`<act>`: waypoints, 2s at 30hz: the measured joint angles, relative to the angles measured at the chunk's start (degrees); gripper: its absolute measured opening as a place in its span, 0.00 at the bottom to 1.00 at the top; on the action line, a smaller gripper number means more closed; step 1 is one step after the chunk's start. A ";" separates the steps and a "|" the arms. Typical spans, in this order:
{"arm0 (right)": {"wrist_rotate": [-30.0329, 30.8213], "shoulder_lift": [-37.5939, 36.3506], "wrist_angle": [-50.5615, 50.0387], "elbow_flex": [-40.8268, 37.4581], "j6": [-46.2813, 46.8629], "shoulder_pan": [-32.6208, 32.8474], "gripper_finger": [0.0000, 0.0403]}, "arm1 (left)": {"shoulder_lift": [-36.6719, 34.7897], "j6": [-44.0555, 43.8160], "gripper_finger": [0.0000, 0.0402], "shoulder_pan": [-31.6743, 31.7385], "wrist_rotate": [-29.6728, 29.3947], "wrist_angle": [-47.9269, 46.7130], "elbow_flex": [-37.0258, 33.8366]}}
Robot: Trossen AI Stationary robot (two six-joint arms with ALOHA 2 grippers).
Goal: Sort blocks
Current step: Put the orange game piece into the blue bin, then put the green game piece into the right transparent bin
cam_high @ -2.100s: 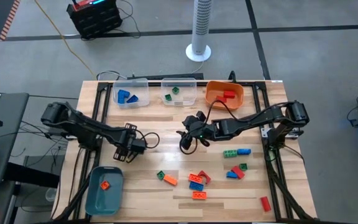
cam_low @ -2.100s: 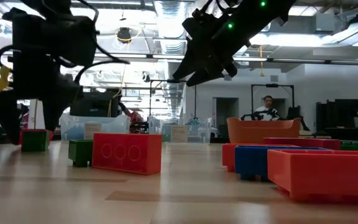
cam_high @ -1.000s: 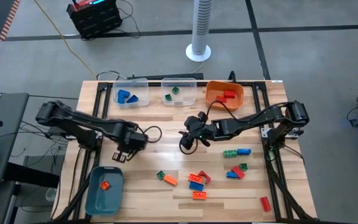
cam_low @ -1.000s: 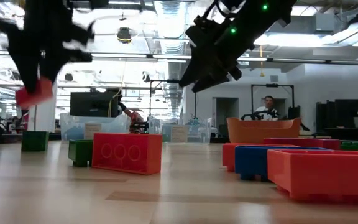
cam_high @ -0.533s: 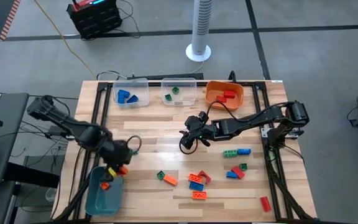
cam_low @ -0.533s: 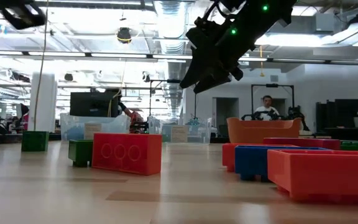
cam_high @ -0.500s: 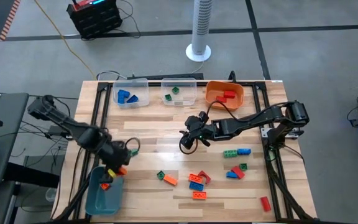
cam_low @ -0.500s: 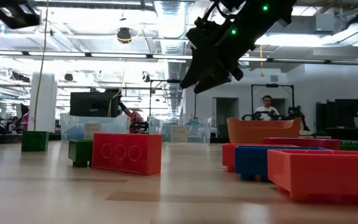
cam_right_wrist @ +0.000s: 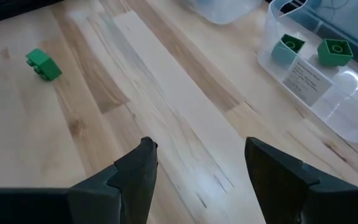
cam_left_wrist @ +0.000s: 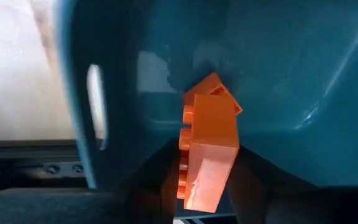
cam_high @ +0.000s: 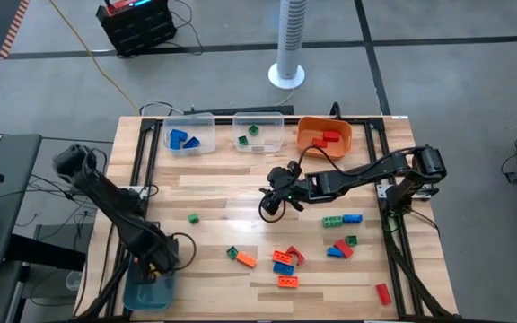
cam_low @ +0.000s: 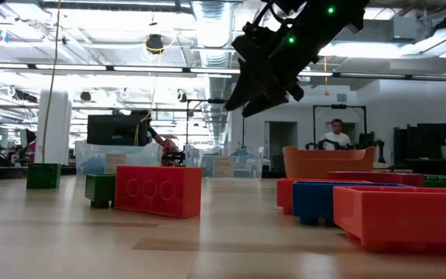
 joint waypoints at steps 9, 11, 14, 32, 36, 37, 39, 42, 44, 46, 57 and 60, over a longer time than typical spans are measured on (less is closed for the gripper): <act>0.00 0.00 0.51 0.00 -0.02 0.00 0.63 | 1.48 6.86 0.48 2.24 2.78 -2.85 5.46; 0.00 0.00 0.94 0.00 -0.02 0.00 0.63 | 1.45 9.85 0.48 3.57 2.67 -4.56 8.35; 0.00 0.00 1.67 0.00 -0.04 0.00 0.63 | 1.45 16.02 0.46 5.83 -4.91 -6.54 13.10; -0.02 0.00 2.45 0.00 -0.85 0.17 0.63 | 1.63 24.99 0.49 26.76 -22.88 0.19 5.82; -0.01 0.00 2.53 0.00 -0.85 0.17 0.63 | 1.61 26.94 0.55 28.54 -22.68 4.27 3.19; 0.00 0.00 2.70 0.00 -0.85 0.17 0.63 | 1.61 27.43 0.57 29.02 -22.50 4.67 2.70; -0.02 0.00 3.10 0.00 -0.89 0.17 0.63 | 1.62 28.16 0.60 30.07 -22.17 4.71 1.91; -0.02 0.00 3.94 0.00 -1.07 0.17 0.63 | 1.61 28.71 0.64 31.85 -22.09 5.18 0.91; -0.02 0.00 3.95 0.00 -1.07 0.17 0.63 | 1.61 29.13 0.67 32.93 -22.14 6.08 -0.14; -0.02 0.00 3.95 0.00 -1.07 0.17 0.63 | 1.61 29.86 0.69 33.88 -21.93 7.86 -1.62; -0.02 0.00 4.08 0.00 -1.07 0.17 0.63 | 1.61 31.73 0.71 36.35 -21.34 13.61 -5.42; -0.02 0.00 4.08 0.00 -1.07 0.17 0.63 | 1.61 31.73 0.71 36.37 -20.33 15.21 -6.40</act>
